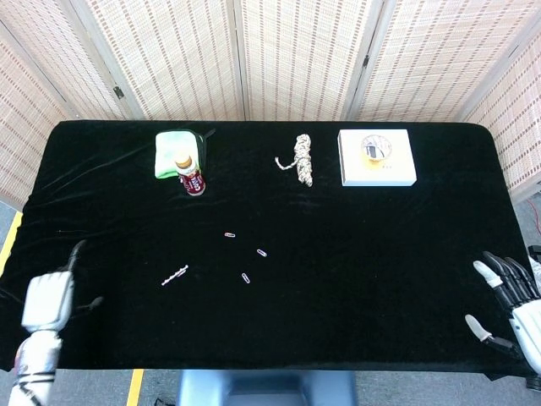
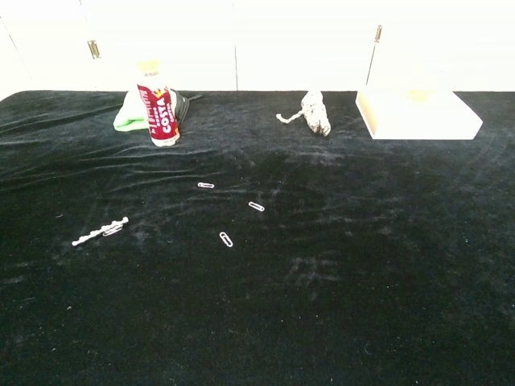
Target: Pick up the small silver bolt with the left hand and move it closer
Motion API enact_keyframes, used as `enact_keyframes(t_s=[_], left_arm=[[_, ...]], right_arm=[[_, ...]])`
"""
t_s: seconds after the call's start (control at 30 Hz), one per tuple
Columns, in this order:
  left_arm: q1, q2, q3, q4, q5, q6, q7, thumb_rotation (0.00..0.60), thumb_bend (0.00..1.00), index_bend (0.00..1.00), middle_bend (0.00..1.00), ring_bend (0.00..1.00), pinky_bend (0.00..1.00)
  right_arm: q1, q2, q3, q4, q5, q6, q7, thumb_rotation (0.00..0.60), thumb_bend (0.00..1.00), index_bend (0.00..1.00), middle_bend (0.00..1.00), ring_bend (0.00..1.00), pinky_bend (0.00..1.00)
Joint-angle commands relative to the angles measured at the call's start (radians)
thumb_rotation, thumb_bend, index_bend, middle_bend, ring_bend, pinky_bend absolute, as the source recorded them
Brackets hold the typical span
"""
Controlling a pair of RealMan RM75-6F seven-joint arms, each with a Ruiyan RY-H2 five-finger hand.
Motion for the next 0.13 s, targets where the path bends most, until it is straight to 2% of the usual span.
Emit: enact_keyframes(t_s=[0.03, 0.13], left_arm=[[0.114, 0.101, 0.112, 0.03, 0.098, 0.061, -0.197, 0.6, 0.13, 0.0, 0.01, 0.01, 0.04], [0.15, 0.147, 0.148, 0.038, 0.096, 0.044, -0.285, 0.6, 0.13, 0.0, 0.0, 0.0, 0.0]], right_arm=[[0.028, 0.007, 0.019, -0.051, 0.067, -0.083, -0.068, 0.6, 0.33, 0.0, 0.0, 0.0, 0.0], [0.035, 0.001, 0.026, -0.079, 0.09, -0.111, -0.127, 0.6, 0.33, 0.0, 0.0, 0.0, 0.0]])
